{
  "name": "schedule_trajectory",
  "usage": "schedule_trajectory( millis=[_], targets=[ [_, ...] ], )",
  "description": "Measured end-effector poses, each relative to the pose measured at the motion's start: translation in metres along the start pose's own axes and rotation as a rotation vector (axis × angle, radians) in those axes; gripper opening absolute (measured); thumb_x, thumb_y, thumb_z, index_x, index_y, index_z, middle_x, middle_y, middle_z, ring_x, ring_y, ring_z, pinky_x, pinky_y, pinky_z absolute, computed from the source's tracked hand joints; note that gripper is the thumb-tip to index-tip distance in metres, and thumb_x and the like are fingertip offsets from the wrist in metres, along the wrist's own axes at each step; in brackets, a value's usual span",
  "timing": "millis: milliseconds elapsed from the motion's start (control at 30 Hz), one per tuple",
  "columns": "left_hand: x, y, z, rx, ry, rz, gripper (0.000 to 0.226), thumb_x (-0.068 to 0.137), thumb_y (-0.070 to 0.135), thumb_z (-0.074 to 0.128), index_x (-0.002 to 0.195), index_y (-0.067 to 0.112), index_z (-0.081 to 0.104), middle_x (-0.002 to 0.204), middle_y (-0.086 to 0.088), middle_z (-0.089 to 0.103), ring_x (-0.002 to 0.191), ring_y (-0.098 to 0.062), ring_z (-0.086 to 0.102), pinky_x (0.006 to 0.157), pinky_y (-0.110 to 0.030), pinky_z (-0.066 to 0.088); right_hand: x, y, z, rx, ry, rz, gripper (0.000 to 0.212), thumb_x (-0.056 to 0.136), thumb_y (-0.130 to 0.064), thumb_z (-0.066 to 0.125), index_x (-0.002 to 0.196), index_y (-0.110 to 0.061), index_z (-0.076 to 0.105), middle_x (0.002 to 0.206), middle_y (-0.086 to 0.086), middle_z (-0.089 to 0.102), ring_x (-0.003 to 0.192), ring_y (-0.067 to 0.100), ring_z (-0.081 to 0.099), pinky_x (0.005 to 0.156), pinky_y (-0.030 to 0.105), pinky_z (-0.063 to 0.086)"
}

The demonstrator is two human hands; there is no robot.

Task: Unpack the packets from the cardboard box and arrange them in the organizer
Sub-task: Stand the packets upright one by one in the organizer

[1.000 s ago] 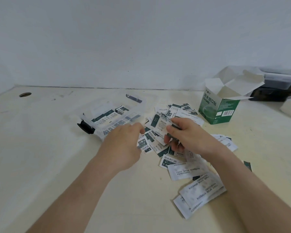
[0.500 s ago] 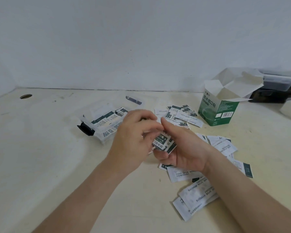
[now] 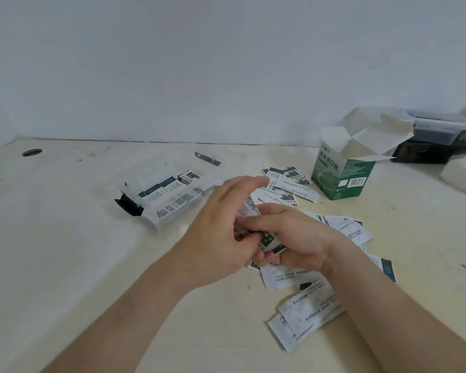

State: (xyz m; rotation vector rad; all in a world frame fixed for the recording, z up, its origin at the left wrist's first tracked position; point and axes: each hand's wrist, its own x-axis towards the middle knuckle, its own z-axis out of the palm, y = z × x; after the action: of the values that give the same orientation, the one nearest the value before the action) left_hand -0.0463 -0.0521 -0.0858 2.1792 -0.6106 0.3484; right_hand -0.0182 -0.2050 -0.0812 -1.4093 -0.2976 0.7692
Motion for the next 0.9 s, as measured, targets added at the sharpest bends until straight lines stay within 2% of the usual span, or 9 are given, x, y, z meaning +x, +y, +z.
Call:
schedule_trajectory(
  millis=[67,133,233,367,467,533,633,800,900],
  targets=[
    [0.001,-0.003,0.0,-0.079,0.009,-0.068,0.075,0.081,0.015,0.071,0.138,0.045,0.032,0.133,0.023,0.042,0.122,0.003,0.044,0.096,-0.011,0.038,-0.003,-0.005,-0.007,-0.051,0.058,-0.048,0.027,0.096,-0.013,0.055,0.074,-0.012,0.07,0.061,0.004,0.05,0.048,0.011,0.041,0.049,0.024,0.026],
    [0.004,-0.009,-0.001,-0.12,0.031,-0.184,0.066,0.087,0.028,0.066,0.142,0.038,0.031,0.138,0.018,0.044,0.121,0.003,0.047,0.103,-0.024,0.04,-0.006,-0.01,-0.019,-0.025,0.164,-0.127,0.019,0.097,-0.016,0.053,0.092,-0.01,0.071,0.062,0.001,0.047,0.05,0.011,0.037,0.047,0.022,0.025],
    [0.012,-0.016,-0.004,0.196,-0.076,-0.305,0.05,0.093,0.039,0.054,0.14,0.027,0.041,0.139,0.009,0.048,0.125,-0.007,0.046,0.106,-0.03,0.036,-0.009,-0.014,-0.039,0.099,0.382,-0.168,0.014,0.098,-0.022,0.053,0.096,-0.009,0.058,0.063,0.001,0.044,0.049,0.011,0.034,0.043,0.02,0.025],
    [0.027,-0.012,0.012,0.558,-0.237,-0.309,0.062,0.09,0.058,0.047,0.137,0.02,0.042,0.14,0.005,0.047,0.126,-0.018,0.044,0.099,-0.034,0.037,-0.005,-0.012,-0.044,0.145,0.511,-0.176,0.017,0.098,-0.028,0.053,0.091,-0.013,0.051,0.06,-0.001,0.039,0.049,0.012,0.03,0.042,0.021,0.022],
    [0.041,-0.011,0.032,0.671,-0.262,-0.37,0.061,0.079,0.07,0.049,0.112,0.019,0.049,0.116,-0.001,0.057,0.106,-0.023,0.051,0.076,-0.036,0.043,-0.003,-0.011,-0.04,0.125,0.537,-0.181,0.015,0.097,-0.026,0.054,0.09,-0.013,0.053,0.059,-0.001,0.04,0.048,0.012,0.032,0.043,0.022,0.023],
    [0.047,-0.007,0.04,0.72,-0.242,-0.361,0.053,0.079,0.068,0.052,0.099,0.019,0.048,0.1,-0.001,0.06,0.089,-0.022,0.051,0.065,-0.033,0.038,-0.003,-0.01,-0.041,0.116,0.545,-0.179,0.016,0.097,-0.027,0.054,0.089,-0.013,0.055,0.058,-0.002,0.041,0.047,0.012,0.034,0.043,0.023,0.025],
    [0.046,-0.006,0.041,0.705,-0.182,-0.277,0.039,0.084,0.051,0.055,0.105,0.019,0.056,0.093,0.0,0.064,0.084,-0.022,0.057,0.063,-0.03,0.04,-0.003,-0.009,-0.042,0.115,0.561,-0.175,0.018,0.097,-0.028,0.054,0.089,-0.012,0.057,0.057,-0.002,0.041,0.047,0.012,0.036,0.042,0.023,0.027],
    [0.041,-0.011,0.021,0.366,-0.162,-0.35,0.02,0.086,0.038,0.061,0.101,0.028,0.069,0.098,0.01,0.07,0.092,-0.011,0.064,0.081,-0.032,0.052,-0.003,-0.008,-0.041,0.094,0.58,-0.15,0.017,0.097,-0.027,0.054,0.094,-0.011,0.06,0.058,-0.002,0.047,0.052,0.014,0.047,0.045,0.023,0.035],
    [0.041,-0.014,0.013,0.338,-0.172,-0.348,0.016,0.092,0.029,0.056,0.096,0.027,0.072,0.086,0.011,0.068,0.068,-0.007,0.061,0.062,-0.024,0.048,-0.003,-0.006,-0.04,0.09,0.597,-0.128,0.017,0.097,-0.025,0.055,0.096,-0.011,0.065,0.062,0.0,0.054,0.058,0.015,0.055,0.048,0.024,0.041]
  ],
)
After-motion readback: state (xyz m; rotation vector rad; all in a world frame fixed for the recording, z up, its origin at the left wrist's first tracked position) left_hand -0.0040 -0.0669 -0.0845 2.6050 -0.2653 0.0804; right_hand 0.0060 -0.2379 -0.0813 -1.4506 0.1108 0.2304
